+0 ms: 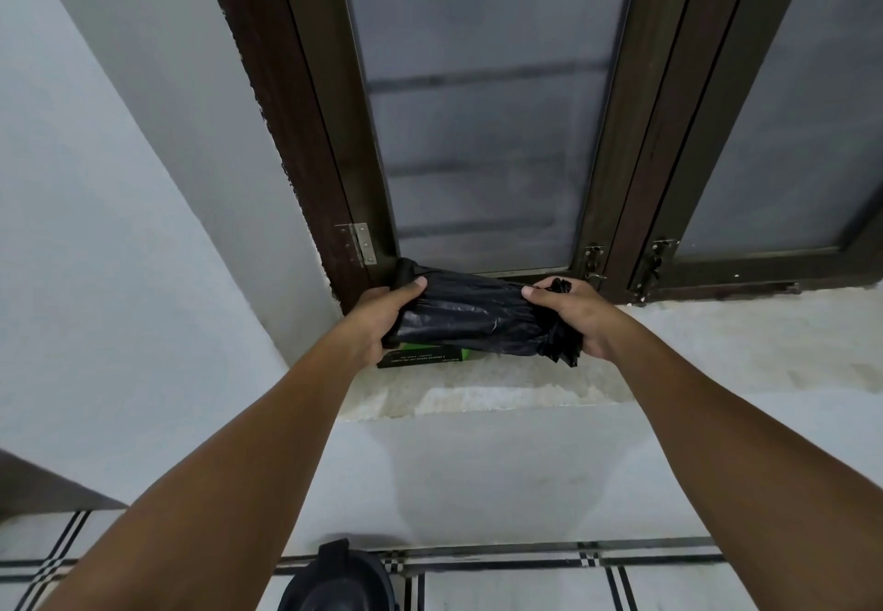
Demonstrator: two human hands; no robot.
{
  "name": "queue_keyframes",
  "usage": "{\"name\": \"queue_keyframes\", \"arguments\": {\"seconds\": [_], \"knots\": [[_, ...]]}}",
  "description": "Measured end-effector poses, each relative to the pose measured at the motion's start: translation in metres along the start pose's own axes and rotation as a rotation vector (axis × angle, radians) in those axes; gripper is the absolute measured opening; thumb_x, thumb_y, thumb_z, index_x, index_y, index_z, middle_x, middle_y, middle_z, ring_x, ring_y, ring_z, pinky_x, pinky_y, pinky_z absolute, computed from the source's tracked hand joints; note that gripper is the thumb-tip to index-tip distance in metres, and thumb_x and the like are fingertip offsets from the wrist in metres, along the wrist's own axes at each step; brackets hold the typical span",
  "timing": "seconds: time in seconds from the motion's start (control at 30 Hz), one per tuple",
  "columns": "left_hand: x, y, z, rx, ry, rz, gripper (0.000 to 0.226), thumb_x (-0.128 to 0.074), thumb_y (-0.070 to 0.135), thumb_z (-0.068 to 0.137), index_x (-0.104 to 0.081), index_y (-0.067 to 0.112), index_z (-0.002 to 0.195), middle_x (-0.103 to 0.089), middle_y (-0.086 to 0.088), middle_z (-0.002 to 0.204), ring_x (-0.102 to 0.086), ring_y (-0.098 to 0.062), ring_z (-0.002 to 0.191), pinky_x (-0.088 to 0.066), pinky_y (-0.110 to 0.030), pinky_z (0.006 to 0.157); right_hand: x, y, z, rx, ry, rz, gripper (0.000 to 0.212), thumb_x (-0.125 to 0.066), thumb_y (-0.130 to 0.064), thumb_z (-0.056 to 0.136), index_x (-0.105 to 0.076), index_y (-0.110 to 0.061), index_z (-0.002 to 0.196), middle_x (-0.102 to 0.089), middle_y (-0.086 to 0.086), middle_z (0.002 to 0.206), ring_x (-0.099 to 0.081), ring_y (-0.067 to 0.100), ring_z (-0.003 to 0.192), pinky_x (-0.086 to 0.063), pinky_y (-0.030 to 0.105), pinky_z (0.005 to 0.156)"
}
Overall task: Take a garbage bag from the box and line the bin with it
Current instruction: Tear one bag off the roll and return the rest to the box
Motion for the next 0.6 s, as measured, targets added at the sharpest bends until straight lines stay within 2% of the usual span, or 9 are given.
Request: {"name": "queue_keyframes", "arguments": {"seconds": [0.13,0.2,0.3,0.33,0.47,0.6], "knots": [[0.002,-0.001,0.004,-0.018,-0.027,0.031,0.039,-0.070,0.041,0.092,-0.069,0.011,0.117,-0.077,-0.011,0.109,-0.074,-0.028,0.098,-0.059,-0.039,0.087,0.001,0.001,0.003,0.002,0.010,0.012,0.015,-0.082,-0.028,0.086,-0.076,-0.016,0.091,-0.077,0.016,0.106,-0.073,0.031,0.101,-0.059,0.042,0.092],[0.001,-0.004,0.007,-0.007,-0.012,0.020,0.038,-0.064,0.040,0.096,-0.066,0.012,0.122,-0.076,-0.011,0.111,-0.074,-0.028,0.099,-0.059,-0.041,0.091,0.000,0.002,0.002,-0.001,-0.010,0.003,0.023,-0.085,-0.030,0.082,-0.076,-0.014,0.096,-0.077,0.016,0.107,-0.073,0.031,0.103,-0.059,0.045,0.094],[-0.006,-0.003,0.001,0.046,0.013,-0.030,0.035,-0.058,0.045,0.099,-0.066,0.015,0.114,-0.074,-0.009,0.103,-0.072,-0.025,0.090,-0.059,-0.036,0.077,-0.005,0.002,0.002,0.006,-0.051,-0.013,0.034,-0.088,-0.030,0.078,-0.075,-0.012,0.104,-0.078,0.013,0.105,-0.073,0.031,0.104,-0.058,0.045,0.096],[-0.009,-0.002,0.000,0.054,0.003,-0.040,0.036,-0.061,0.047,0.096,-0.065,0.015,0.112,-0.075,-0.008,0.100,-0.072,-0.024,0.088,-0.059,-0.035,0.075,-0.007,0.001,0.002,0.010,-0.062,-0.014,0.036,-0.089,-0.029,0.077,-0.075,-0.011,0.105,-0.078,0.013,0.106,-0.073,0.031,0.105,-0.058,0.045,0.097],[-0.010,-0.001,0.003,-0.004,-0.030,0.006,0.052,-0.082,0.045,0.079,-0.063,0.013,0.115,-0.076,-0.012,0.106,-0.075,-0.030,0.095,-0.060,-0.046,0.090,-0.011,0.000,0.002,0.016,-0.068,-0.017,0.044,-0.091,-0.028,0.073,-0.074,-0.010,0.109,-0.078,0.013,0.108,-0.073,0.031,0.107,-0.057,0.047,0.099],[-0.007,-0.004,0.010,-0.049,-0.014,0.063,0.040,-0.079,0.042,0.084,-0.070,0.012,0.109,-0.077,-0.011,0.107,-0.075,-0.029,0.096,-0.060,-0.045,0.091,-0.011,-0.001,0.001,0.016,-0.096,-0.028,0.059,-0.094,-0.037,0.061,-0.074,-0.011,0.111,-0.078,0.012,0.108,-0.074,0.029,0.105,-0.057,0.047,0.100]]}}
Point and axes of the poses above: each hand's wrist, its own z-axis towards the middle knuckle, its own x-axis out of the back of the hand, y = z × x, the point moved 1 cm from there along z, towards the middle knuckle
